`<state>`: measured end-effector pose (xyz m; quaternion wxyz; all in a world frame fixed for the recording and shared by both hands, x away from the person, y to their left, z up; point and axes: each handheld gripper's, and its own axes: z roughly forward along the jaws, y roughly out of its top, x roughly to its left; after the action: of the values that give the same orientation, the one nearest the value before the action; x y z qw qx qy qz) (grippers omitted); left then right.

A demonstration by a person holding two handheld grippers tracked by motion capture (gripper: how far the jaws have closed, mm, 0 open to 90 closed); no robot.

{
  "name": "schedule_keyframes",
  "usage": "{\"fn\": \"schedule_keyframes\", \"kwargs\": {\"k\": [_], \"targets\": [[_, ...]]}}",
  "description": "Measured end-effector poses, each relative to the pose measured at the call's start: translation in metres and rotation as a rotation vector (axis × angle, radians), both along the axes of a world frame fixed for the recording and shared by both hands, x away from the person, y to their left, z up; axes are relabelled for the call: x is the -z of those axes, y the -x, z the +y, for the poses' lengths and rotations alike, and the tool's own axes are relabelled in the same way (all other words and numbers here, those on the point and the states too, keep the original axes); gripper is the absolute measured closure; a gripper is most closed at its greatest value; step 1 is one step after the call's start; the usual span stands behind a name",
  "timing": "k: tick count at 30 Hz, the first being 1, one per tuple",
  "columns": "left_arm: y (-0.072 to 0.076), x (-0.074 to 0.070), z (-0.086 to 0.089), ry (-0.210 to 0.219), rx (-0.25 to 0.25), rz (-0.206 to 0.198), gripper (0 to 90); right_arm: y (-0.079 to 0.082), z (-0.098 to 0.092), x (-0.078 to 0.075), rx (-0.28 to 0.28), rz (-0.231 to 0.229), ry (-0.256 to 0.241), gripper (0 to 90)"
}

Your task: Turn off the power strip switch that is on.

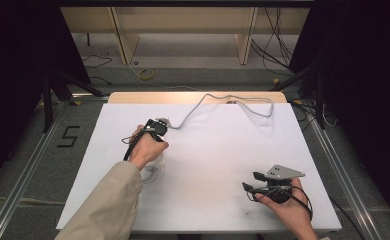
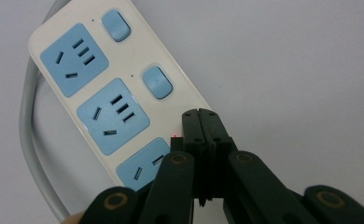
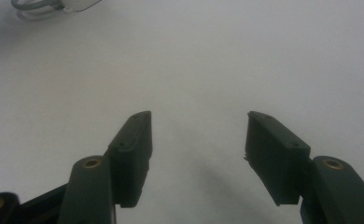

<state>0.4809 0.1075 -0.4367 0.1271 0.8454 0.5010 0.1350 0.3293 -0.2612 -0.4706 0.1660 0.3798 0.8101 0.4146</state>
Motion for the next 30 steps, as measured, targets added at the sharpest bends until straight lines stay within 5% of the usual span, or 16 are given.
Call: {"fn": "schedule_keyframes", "kwargs": {"k": [30], "targets": [[0.0014, -0.0002, 0.0023, 0.013, 0.01, -0.011, 89.8, 0.0001, -0.0007, -0.0002, 0.001, -0.002, 0.001, 42.2]]}}
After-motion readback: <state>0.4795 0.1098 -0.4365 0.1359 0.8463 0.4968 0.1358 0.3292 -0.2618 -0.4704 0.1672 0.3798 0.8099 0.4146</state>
